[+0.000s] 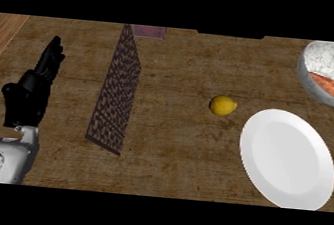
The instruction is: Pick the sweet potato from the plate and place it in the bowl
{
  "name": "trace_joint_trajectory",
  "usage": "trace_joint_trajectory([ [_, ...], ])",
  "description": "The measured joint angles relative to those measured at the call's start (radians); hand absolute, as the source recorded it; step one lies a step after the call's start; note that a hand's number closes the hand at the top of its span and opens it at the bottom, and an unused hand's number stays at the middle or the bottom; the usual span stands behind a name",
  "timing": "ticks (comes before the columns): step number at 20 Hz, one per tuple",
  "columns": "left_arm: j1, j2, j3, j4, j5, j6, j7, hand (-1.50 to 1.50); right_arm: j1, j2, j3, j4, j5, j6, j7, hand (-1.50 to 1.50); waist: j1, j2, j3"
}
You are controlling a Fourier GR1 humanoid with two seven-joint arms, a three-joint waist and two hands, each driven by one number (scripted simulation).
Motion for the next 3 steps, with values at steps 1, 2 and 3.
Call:
trace_joint_trajectory([
  [1,-0.006,-0.005,-0.003,0.012,-0.007,0.003,-0.004,0.0,0.007,0.002,0.002,-0.002,-0.001,0.007,-0.01,-1.5,-0.001,0.0,0.0],
  [2,-0.008,-0.004,0.003,0.009,-0.004,0.001,-0.003,0.0,0.016,0.0,0.002,-0.001,-0.002,0.013,-0.019,-1.5,0.0,0.0,0.0],
  [3,-0.012,0.002,0.01,0.012,-0.003,-0.005,-0.001,0.0,0.021,0.004,0.006,-0.005,-0.005,0.016,-0.024,-1.5,-0.002,-0.001,-0.001],
])
